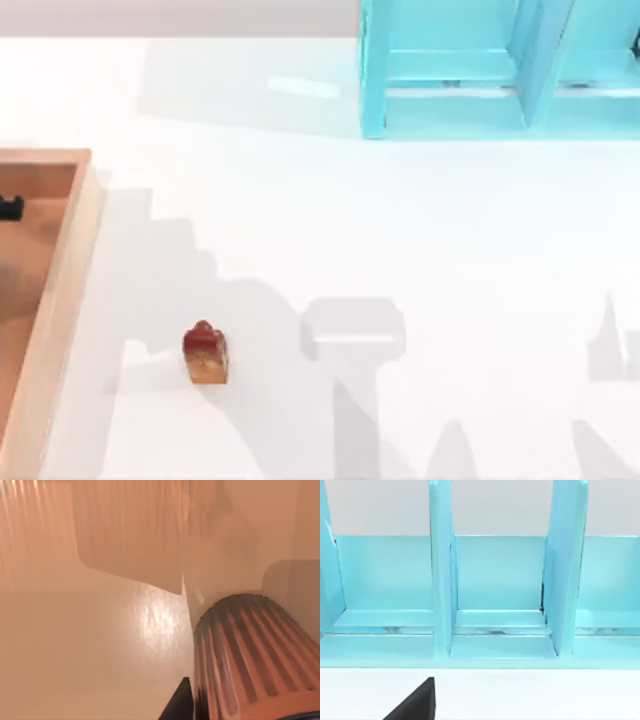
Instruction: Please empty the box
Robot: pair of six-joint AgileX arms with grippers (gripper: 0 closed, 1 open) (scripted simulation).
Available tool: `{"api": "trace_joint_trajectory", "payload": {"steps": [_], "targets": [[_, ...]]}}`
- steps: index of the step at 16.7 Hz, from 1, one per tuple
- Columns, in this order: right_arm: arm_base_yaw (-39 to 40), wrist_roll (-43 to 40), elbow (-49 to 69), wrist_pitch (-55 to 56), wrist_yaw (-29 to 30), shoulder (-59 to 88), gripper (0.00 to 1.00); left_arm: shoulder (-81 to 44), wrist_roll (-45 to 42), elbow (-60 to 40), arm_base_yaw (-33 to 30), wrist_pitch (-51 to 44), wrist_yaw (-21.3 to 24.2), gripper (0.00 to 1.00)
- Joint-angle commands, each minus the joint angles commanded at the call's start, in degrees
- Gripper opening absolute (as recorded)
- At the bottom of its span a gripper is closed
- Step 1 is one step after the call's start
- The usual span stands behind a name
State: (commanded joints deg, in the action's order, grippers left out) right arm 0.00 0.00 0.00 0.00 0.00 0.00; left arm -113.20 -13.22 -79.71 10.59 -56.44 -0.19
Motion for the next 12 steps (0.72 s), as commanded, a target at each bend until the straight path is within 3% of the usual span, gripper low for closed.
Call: {"api": "trace_joint_trajectory", "payload": {"steps": [6,12], "targets": [[0.0,0.0,0.0,0.0,0.0,0.0,1.0,0.2,-0.1,-0.9,-0.1,-0.9,0.0,0.0],[0.0,0.0,0.0,0.0,0.0,0.0,1.0,0.9,0.0,-13.2,-0.1,-14.5,0.0,0.0]]}}
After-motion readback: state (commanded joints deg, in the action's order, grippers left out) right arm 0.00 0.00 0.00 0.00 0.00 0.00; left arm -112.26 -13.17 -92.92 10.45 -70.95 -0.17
